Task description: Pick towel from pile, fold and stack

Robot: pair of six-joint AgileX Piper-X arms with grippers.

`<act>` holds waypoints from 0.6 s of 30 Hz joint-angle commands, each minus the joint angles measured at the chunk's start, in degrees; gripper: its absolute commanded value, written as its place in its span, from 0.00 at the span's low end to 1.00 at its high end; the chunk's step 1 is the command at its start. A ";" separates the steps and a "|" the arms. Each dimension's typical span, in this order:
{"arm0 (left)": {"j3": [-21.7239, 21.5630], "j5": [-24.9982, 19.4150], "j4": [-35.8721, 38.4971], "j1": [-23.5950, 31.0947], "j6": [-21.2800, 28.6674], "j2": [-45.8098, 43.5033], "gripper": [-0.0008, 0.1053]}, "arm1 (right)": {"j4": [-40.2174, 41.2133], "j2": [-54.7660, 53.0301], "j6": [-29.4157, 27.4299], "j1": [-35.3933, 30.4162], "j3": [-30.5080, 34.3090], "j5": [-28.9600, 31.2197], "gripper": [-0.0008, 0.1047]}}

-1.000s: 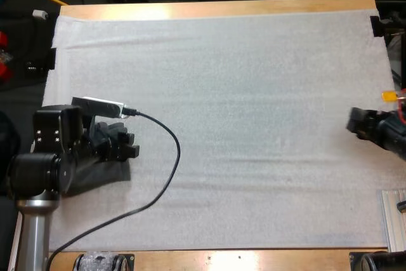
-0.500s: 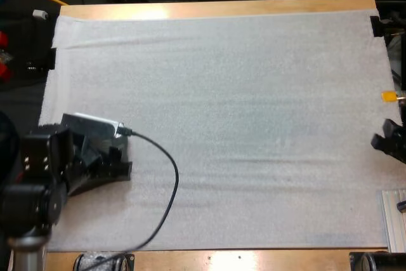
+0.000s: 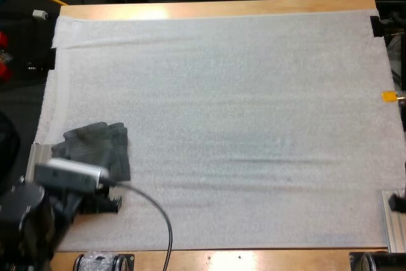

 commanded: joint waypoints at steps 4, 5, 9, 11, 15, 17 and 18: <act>-0.16 0.22 3.65 -0.15 -0.81 -6.11 0.64 | 4.95 -5.35 -0.59 -0.13 -0.39 -0.06 0.56; -0.16 0.22 4.36 -0.15 -0.81 -6.67 0.64 | 5.32 -6.12 -0.59 -0.13 -0.39 -0.06 0.56; -0.16 0.22 8.98 -0.15 -0.81 -12.35 0.64 | 8.68 -10.87 1.18 -0.13 -0.39 -0.06 0.56; -0.16 0.33 11.09 -0.15 -0.81 -14.70 0.64 | 10.30 -13.10 2.62 -0.13 -0.39 -0.06 0.56; -0.16 0.34 15.30 -0.15 -0.39 -20.91 0.64 | 13.90 -17.90 4.13 -0.13 -0.48 -0.05 0.56; -0.16 0.35 16.43 -0.15 -0.39 -23.87 0.64 | 16.76 -17.66 4.10 -0.13 -1.46 0.09 0.56; -0.27 0.60 16.54 -0.15 -0.39 -25.97 0.64 | 17.38 -17.53 4.10 -0.13 -1.59 -0.08 0.56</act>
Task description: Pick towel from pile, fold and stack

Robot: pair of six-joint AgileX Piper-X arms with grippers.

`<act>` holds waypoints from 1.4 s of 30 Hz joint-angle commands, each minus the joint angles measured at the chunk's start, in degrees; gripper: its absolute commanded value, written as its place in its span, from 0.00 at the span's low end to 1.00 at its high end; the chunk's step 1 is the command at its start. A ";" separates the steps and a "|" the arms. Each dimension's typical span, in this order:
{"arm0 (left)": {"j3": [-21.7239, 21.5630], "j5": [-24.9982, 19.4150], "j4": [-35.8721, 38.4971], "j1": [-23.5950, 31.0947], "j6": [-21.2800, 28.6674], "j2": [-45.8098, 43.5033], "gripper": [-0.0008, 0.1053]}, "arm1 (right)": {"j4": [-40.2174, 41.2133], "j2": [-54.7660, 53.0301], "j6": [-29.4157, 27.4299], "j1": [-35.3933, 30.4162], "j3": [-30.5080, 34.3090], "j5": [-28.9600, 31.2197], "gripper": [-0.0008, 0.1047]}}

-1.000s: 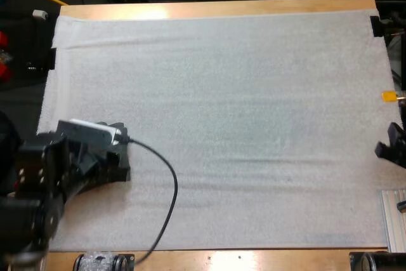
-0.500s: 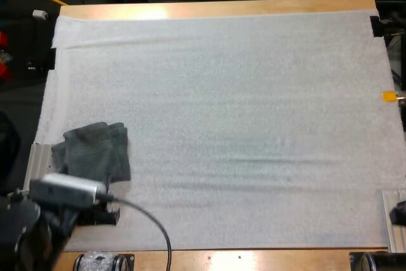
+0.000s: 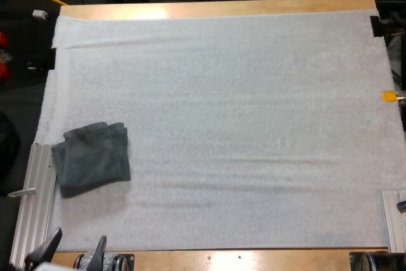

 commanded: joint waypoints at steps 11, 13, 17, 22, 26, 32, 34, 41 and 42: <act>0.90 3.32 1.05 0.54 0.36 -9.04 0.64 | 0.32 -2.34 0.16 -0.13 -0.49 -0.51 0.56; 2.97 3.32 -0.06 0.54 0.36 -9.04 0.64 | -1.33 -2.34 -0.01 -0.02 -0.32 -0.51 0.56; 6.56 3.30 -4.88 0.54 0.36 -9.04 0.64 | -5.99 -2.33 0.00 0.03 0.67 -0.51 0.56; 10.85 0.77 -13.87 0.54 0.36 -9.04 0.64 | -12.89 -2.23 0.00 0.03 4.41 -0.51 0.56; 13.42 -0.28 -17.90 0.54 0.36 -9.04 0.64 | -14.82 -2.23 0.00 0.03 7.79 -0.51 0.56; 16.98 -0.52 -19.50 0.54 0.53 -9.04 0.64 | -15.79 -2.12 0.00 0.03 15.18 -0.51 0.56; 18.73 -0.52 -19.50 0.54 0.77 -8.94 0.64 | -17.79 -2.12 0.00 0.03 18.27 -0.51 0.56; 24.30 -0.52 -23.48 0.54 0.76 -8.94 0.64 | -24.40 -2.12 0.00 0.03 25.02 -0.51 0.56; 25.36 -0.52 -25.43 0.54 0.76 -8.94 0.64 | -24.91 -2.12 0.00 0.03 25.63 -0.51 0.56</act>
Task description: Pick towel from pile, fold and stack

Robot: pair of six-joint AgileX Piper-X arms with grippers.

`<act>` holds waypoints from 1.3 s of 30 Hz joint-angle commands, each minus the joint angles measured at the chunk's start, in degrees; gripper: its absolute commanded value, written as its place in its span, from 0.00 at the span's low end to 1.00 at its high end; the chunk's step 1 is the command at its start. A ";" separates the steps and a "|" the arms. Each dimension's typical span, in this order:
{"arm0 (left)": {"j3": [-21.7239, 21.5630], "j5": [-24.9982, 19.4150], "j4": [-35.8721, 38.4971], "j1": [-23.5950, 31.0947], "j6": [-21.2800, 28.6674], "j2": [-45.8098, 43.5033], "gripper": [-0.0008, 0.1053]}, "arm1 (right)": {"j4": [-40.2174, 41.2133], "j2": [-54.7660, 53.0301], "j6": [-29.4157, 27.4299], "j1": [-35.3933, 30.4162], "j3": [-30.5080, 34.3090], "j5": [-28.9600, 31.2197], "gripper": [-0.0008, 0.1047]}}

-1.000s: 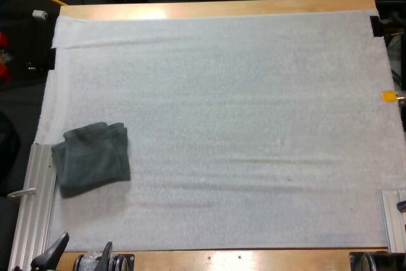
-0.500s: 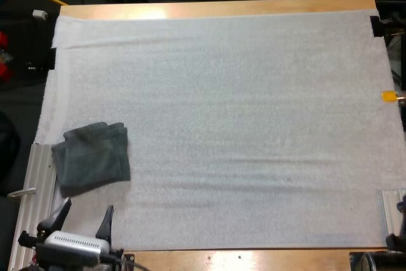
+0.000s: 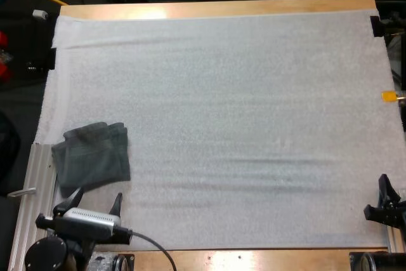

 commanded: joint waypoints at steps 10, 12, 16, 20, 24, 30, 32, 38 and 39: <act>4.06 -0.47 -5.58 -0.03 -0.43 -7.54 0.64 | -1.54 -2.10 0.00 0.03 1.41 0.24 0.56; 4.06 -0.47 -5.58 -0.03 -0.47 -7.54 0.64 | -1.54 -2.10 0.00 0.03 1.41 0.24 0.56; 4.06 -0.47 -5.58 -0.03 -0.47 -7.54 0.64 | -1.54 -2.10 0.00 0.03 1.41 0.37 0.56; 4.06 -0.47 -5.58 -0.03 -0.47 -7.54 0.64 | -1.54 -2.10 0.00 0.03 1.41 0.37 0.56; 4.06 -0.47 -5.58 -0.03 -0.47 -7.54 0.64 | -1.54 -2.10 0.00 0.03 1.41 0.37 0.56; 4.06 -0.47 -5.58 -0.03 -0.47 -7.54 0.64 | -1.54 -2.10 0.00 0.03 1.41 0.37 0.56; 4.06 -0.47 -5.58 -0.03 -0.47 -7.54 0.64 | -1.54 -2.10 0.00 0.03 1.41 0.37 0.56; 4.06 -0.47 -5.59 -0.41 -0.47 -7.79 0.64 | -1.54 -2.10 0.00 0.03 1.41 0.37 0.56; 4.06 -0.47 -5.70 -0.54 -0.47 -7.79 0.64 | -1.54 -2.10 0.00 0.03 1.41 0.37 0.56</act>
